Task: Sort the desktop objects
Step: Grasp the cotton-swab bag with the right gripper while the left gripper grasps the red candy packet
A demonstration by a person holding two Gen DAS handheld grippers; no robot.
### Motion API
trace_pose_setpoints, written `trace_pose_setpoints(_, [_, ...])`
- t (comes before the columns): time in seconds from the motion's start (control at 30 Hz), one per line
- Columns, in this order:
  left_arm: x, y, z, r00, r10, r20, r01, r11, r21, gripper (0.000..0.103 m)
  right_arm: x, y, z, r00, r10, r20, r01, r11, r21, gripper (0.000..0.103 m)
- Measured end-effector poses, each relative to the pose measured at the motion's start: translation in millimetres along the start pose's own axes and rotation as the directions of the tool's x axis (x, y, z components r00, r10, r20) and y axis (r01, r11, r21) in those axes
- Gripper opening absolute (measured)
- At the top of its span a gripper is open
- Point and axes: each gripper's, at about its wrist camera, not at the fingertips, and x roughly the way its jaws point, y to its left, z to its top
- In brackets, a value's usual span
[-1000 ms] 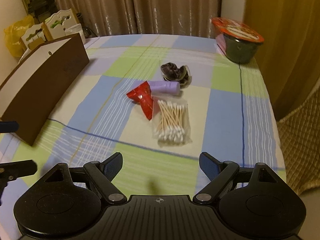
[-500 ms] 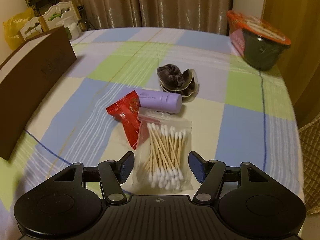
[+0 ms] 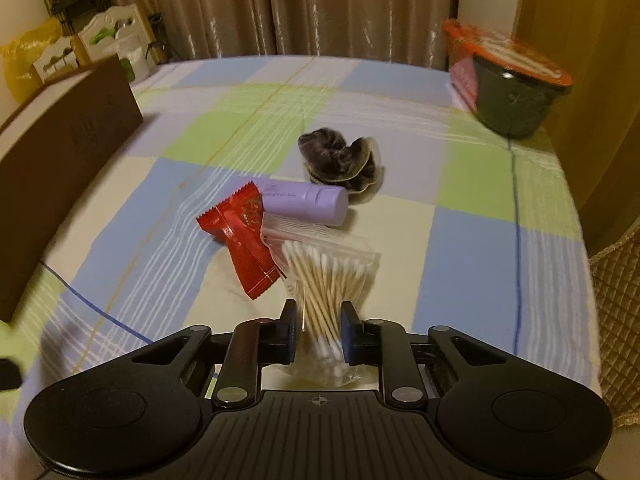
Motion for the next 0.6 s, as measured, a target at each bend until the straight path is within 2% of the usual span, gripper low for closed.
trace_pose_setpoints(0.1, [10,-4,11,1.0,-0.018,0.013,0.017,1.0,0.009,0.101,-18,-6,-5,1.0,-0.007,0.027,0.006,0.999,0.033,0.02])
trace_pose_setpoints(0.33, [54,-19,39,0.997,-0.069,0.037,0.067,0.997,0.036,0.098,-45,-19,-20,0.999,-0.041,0.03,0.039,0.996,0.085,0.02])
trace_pose_setpoints(0.6, [118,-38,61,0.997,-0.056,0.06,0.044,0.982,0.185,0.092,-61,-36,-36,0.997,-0.074,0.017,0.071,0.988,0.14,0.02])
